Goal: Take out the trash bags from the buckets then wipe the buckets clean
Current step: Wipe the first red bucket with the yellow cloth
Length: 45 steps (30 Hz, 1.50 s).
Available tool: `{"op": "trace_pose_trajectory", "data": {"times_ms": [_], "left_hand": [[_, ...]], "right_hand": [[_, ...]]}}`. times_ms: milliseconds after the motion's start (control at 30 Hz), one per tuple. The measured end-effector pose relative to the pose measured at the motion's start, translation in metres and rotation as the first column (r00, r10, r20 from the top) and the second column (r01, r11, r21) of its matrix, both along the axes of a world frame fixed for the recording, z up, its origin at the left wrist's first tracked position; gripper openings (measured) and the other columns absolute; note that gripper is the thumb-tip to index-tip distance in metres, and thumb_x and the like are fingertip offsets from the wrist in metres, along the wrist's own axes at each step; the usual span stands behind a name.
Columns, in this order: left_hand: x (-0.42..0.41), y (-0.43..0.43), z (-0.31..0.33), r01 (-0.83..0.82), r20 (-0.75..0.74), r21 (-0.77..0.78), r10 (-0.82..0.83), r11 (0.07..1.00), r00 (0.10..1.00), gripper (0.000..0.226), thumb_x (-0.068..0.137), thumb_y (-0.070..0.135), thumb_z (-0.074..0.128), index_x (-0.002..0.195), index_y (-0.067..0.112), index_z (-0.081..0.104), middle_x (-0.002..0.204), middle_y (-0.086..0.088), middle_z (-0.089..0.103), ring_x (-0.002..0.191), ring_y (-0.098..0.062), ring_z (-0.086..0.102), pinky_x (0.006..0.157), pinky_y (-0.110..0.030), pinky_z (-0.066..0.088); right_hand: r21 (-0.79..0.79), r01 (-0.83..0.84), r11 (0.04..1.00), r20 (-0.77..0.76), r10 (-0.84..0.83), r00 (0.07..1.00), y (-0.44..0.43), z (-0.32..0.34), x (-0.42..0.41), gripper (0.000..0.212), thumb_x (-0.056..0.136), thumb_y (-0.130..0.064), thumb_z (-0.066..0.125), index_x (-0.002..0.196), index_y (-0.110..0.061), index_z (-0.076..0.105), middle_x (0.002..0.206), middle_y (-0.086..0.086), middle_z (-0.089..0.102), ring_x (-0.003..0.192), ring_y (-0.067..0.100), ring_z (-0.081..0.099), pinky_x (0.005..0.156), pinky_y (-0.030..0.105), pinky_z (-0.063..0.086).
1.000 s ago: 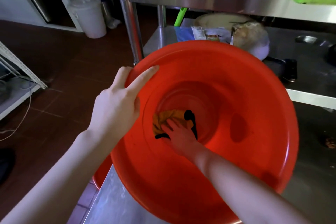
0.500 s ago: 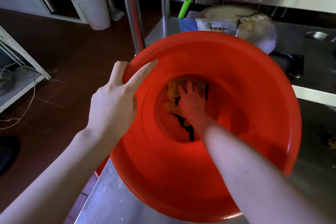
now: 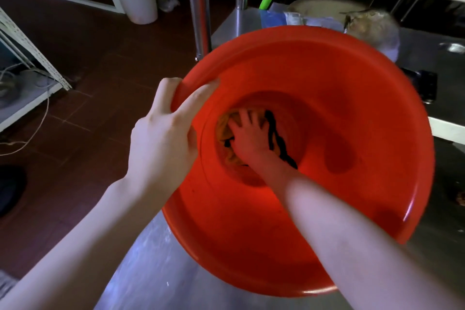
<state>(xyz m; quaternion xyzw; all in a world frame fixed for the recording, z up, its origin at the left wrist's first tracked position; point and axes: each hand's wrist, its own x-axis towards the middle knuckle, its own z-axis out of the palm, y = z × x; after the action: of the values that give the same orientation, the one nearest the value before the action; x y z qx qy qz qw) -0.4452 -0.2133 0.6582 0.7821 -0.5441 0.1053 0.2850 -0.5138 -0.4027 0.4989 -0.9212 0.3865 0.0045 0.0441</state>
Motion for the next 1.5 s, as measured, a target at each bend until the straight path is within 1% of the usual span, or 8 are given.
{"op": "trace_pose_trajectory", "data": {"times_ms": [333, 467, 633, 833, 967, 1067, 1300, 1500], "left_hand": [[0.002, 0.019, -0.007, -0.108, -0.010, 0.031, 0.109, 0.994, 0.994, 0.082, 0.073, -0.005, 0.058, 0.139, 0.042, 0.044, 0.125, -0.004, 0.040, 0.053, -0.030, 0.049, 0.049, -0.035, 0.047], [0.000, 0.015, -0.004, -0.088, -0.021, 0.041, 0.089, 0.995, 0.996, 0.081, 0.074, -0.006, 0.059, 0.139, 0.040, 0.045, 0.123, -0.004, 0.038, 0.052, -0.030, 0.048, 0.049, -0.033, 0.046], [-0.005, 0.015, -0.008, -0.063, -0.048, 0.023, 0.064, 0.998, 0.997, 0.079, 0.074, -0.008, 0.056, 0.140, 0.035, 0.046, 0.122, -0.006, 0.041, 0.051, -0.026, 0.046, 0.049, -0.033, 0.046], [-0.012, 0.017, -0.012, -0.092, -0.055, 0.006, 0.093, 0.996, 0.994, 0.077, 0.075, -0.006, 0.057, 0.140, 0.034, 0.047, 0.123, -0.008, 0.041, 0.054, -0.028, 0.047, 0.050, -0.033, 0.045], [-0.011, 0.015, -0.013, -0.109, -0.061, -0.008, 0.108, 0.994, 0.992, 0.076, 0.076, -0.005, 0.057, 0.140, 0.035, 0.047, 0.121, -0.006, 0.041, 0.055, -0.027, 0.047, 0.051, -0.034, 0.045], [-0.014, 0.016, -0.012, -0.110, -0.064, -0.008, 0.109, 0.994, 0.992, 0.077, 0.075, -0.005, 0.056, 0.139, 0.036, 0.047, 0.121, -0.007, 0.041, 0.055, -0.029, 0.048, 0.050, -0.037, 0.049], [-0.019, 0.020, -0.013, -0.036, -0.009, -0.024, 0.036, 0.999, 0.999, 0.075, 0.076, -0.009, 0.058, 0.138, 0.031, 0.051, 0.117, -0.008, 0.044, 0.051, -0.027, 0.045, 0.044, -0.034, 0.046], [-0.012, 0.020, -0.014, 0.002, 0.020, -0.032, -0.002, 0.999, 1.000, 0.075, 0.074, -0.011, 0.059, 0.138, 0.027, 0.053, 0.114, -0.008, 0.044, 0.053, -0.022, 0.043, 0.046, -0.026, 0.039]], "right_hand": [[0.222, -0.159, 0.962, -0.426, 0.242, 0.872, 0.046, -0.013, -0.052, 0.036, 0.098, -0.026, 0.041, 0.131, -0.027, 0.055, 0.154, 0.009, 0.020, 0.140, 0.031, 0.022, 0.104, 0.063, 0.029], [0.013, -0.149, 0.989, -0.608, 0.126, 0.784, 0.024, -0.004, -0.093, 0.045, 0.101, -0.041, 0.030, 0.135, -0.023, 0.054, 0.151, 0.008, 0.031, 0.139, 0.028, 0.025, 0.114, 0.053, 0.015], [-0.330, -0.338, 0.881, -0.786, -0.059, 0.615, -0.032, 0.030, -0.106, 0.046, 0.105, -0.023, 0.026, 0.150, -0.013, 0.030, 0.153, 0.012, 0.028, 0.141, 0.029, 0.023, 0.118, 0.037, 0.013], [-0.389, -0.389, 0.835, -0.831, -0.135, 0.540, -0.032, 0.032, -0.092, 0.049, 0.104, -0.020, 0.025, 0.151, -0.006, 0.021, 0.153, 0.014, 0.025, 0.140, 0.030, 0.022, 0.118, 0.037, 0.014], [-0.255, -0.208, 0.944, -0.767, -0.067, 0.638, -0.017, 0.023, -0.097, 0.048, 0.103, -0.025, 0.026, 0.148, -0.010, 0.032, 0.155, 0.017, 0.026, 0.143, 0.033, 0.019, 0.117, 0.044, 0.012], [0.050, -0.009, 0.999, -0.625, 0.038, 0.780, 0.012, -0.001, -0.100, 0.048, 0.098, -0.034, 0.037, 0.140, -0.016, 0.046, 0.150, 0.018, 0.033, 0.139, 0.034, 0.028, 0.114, 0.048, 0.017], [0.583, 0.187, 0.791, -0.113, -0.150, 0.982, 0.055, -0.035, -0.044, 0.043, 0.090, -0.035, 0.046, 0.132, -0.028, 0.050, 0.140, 0.018, 0.031, 0.130, 0.041, 0.034, 0.111, 0.045, 0.026], [0.809, 0.122, 0.575, 0.333, -0.619, 0.711, 0.022, 0.012, 0.027, 0.035, 0.093, -0.017, 0.053, 0.126, -0.005, 0.056, 0.140, 0.019, 0.030, 0.125, 0.034, 0.042, 0.110, 0.030, 0.030]]}}
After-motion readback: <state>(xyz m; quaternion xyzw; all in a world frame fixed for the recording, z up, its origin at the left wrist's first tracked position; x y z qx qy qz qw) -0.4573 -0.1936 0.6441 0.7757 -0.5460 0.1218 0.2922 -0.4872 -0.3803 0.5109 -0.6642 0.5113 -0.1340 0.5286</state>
